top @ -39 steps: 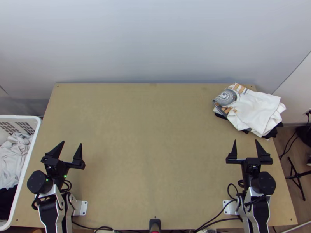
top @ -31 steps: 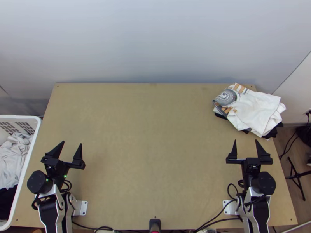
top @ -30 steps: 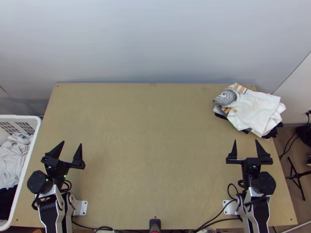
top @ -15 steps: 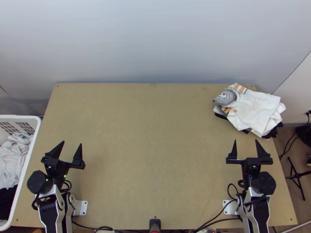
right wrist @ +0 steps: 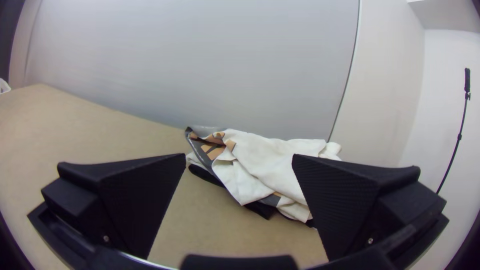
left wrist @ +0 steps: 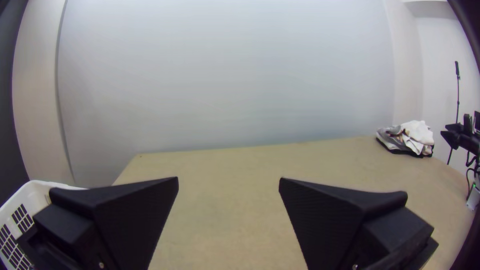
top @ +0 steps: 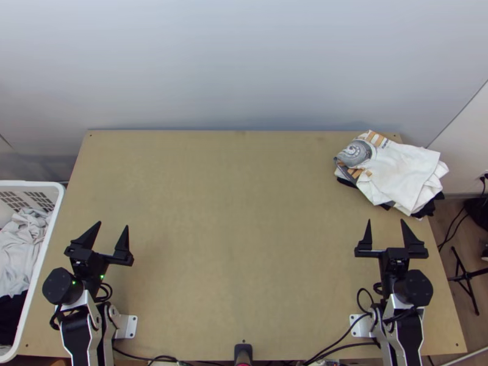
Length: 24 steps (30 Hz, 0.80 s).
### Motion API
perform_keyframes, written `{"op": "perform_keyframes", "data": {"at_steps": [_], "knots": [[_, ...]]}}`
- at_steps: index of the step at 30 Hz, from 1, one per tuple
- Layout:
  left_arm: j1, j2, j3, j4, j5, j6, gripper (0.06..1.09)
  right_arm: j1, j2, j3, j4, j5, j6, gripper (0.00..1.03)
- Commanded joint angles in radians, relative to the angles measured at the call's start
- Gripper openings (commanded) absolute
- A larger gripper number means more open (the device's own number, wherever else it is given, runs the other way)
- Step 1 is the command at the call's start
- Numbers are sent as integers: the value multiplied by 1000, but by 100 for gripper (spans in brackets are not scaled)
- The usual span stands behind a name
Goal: Fold the t-shirt
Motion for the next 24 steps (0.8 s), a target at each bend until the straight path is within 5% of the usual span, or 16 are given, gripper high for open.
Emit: {"op": "perform_keyframes", "data": {"at_steps": [1, 24], "knots": [[1, 0, 0, 0, 0, -2, 104, 0, 1, 0, 0, 0, 0, 99], [-16, -1, 0, 0, 0, -3, 104, 0, 2, 0, 0, -1, 0, 99]]}}
